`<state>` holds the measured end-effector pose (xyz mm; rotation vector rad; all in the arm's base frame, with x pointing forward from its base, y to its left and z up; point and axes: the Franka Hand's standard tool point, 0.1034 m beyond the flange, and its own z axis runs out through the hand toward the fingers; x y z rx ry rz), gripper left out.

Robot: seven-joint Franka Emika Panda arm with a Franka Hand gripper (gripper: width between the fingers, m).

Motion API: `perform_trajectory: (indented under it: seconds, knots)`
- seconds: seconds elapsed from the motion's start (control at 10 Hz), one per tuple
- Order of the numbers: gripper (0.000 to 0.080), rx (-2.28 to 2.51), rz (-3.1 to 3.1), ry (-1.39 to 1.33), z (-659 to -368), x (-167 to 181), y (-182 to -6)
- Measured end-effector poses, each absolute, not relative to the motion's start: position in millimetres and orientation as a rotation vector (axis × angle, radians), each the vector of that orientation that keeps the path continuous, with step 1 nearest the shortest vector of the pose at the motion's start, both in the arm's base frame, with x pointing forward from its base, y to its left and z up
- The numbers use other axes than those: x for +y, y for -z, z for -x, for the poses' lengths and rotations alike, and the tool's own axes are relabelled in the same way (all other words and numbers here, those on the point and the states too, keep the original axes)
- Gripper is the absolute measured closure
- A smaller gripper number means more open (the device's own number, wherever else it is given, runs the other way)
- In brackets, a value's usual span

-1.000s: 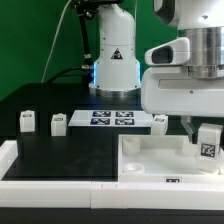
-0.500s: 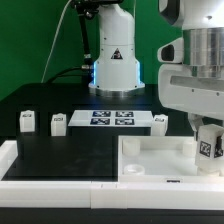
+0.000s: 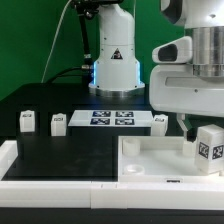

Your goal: Assemble one leg

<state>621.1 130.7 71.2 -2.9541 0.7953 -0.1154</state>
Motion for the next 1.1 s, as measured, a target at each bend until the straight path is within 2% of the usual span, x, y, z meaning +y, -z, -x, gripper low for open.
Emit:
perform_trajectory:
  seconds: [0.6,0.7,0.8,0.9,1.0,1.1]
  knots:
    - [0.015,-0.324,3.097,0.134,-623.2,126.2,-74.0]
    - [0.015,-0.353,3.094,0.137,-623.6,126.0,-74.7]
    - [0.0276,-0.341,3.095,0.134,-622.9,126.0,-73.5]
    - [0.0276,-0.341,3.095,0.133,-622.8,125.9,-73.3]
    - [0.0415,-0.311,3.096,0.133,-622.7,126.1,-73.3]
    - [0.0508,-0.252,3.101,0.134,-622.9,125.1,-73.2]
